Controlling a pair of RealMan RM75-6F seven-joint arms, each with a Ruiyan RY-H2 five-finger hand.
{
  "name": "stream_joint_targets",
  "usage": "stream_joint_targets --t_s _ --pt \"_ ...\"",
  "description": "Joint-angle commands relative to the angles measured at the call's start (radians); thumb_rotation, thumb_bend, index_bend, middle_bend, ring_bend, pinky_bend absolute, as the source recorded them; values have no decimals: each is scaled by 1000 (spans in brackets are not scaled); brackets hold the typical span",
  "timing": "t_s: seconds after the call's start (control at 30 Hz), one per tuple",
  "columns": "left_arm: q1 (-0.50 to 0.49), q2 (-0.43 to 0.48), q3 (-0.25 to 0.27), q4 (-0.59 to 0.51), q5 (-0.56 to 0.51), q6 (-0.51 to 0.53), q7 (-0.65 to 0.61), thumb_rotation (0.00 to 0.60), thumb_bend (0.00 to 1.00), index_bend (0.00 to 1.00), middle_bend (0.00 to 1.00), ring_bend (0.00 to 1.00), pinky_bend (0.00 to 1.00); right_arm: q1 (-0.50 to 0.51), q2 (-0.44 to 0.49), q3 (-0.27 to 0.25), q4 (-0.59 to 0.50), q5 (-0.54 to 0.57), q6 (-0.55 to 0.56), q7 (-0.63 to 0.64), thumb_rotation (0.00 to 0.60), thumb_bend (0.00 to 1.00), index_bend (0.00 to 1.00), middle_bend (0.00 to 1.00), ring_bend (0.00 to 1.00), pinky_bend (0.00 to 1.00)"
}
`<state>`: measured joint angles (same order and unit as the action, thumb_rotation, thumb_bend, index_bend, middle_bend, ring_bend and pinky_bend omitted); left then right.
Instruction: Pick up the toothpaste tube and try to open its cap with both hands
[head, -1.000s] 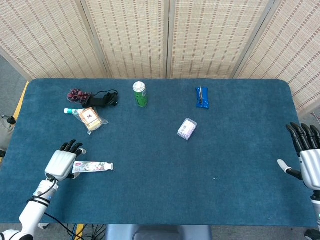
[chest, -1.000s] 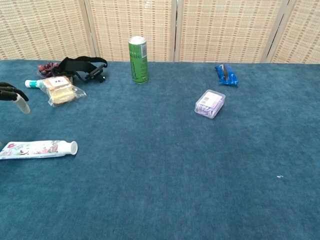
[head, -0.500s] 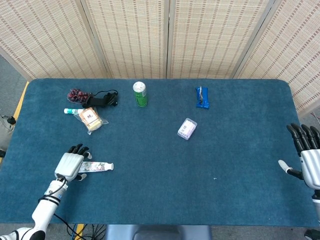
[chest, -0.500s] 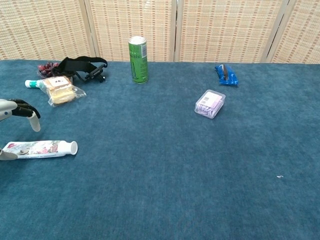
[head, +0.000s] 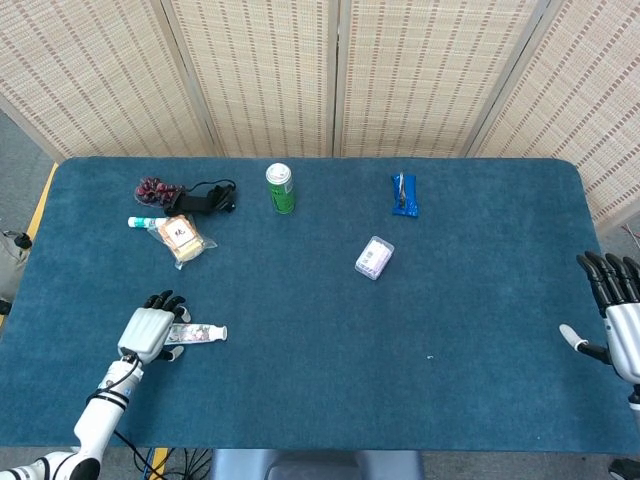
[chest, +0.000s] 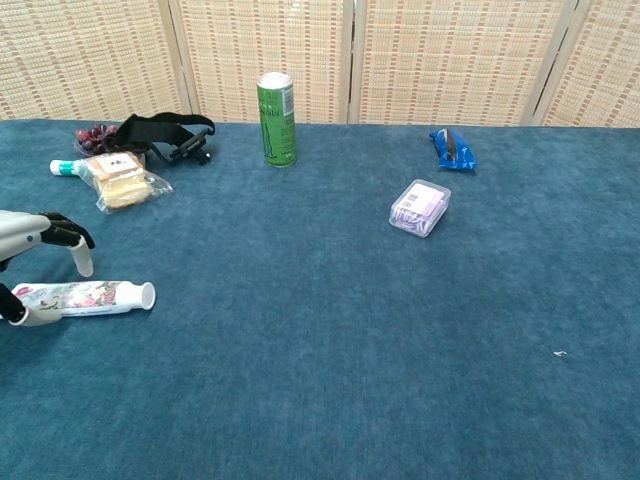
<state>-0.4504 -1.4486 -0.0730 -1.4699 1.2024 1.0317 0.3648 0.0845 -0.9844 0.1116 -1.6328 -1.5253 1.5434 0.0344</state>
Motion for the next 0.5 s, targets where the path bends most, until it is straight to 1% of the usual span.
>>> stream_joint_targets --t_s 0.03,0.3,0.5 --pt "-5 -13 2 17 -3 -7 -6 551 223 369 180 75 103 -2 1 -2 1 -1 2 3 600 99 29 110 0 0" --pt "-4 -22 17 22 -1 -6 -11 561 225 375 179 75 102 -6 2 -5 -2 -1 5 3 600 98 29 110 0 0" --pt "3 -19 31 13 18 7 -22 556 225 391 180 75 103 -8 3 -8 -5 -4 6 3 600 98 29 110 0 0"
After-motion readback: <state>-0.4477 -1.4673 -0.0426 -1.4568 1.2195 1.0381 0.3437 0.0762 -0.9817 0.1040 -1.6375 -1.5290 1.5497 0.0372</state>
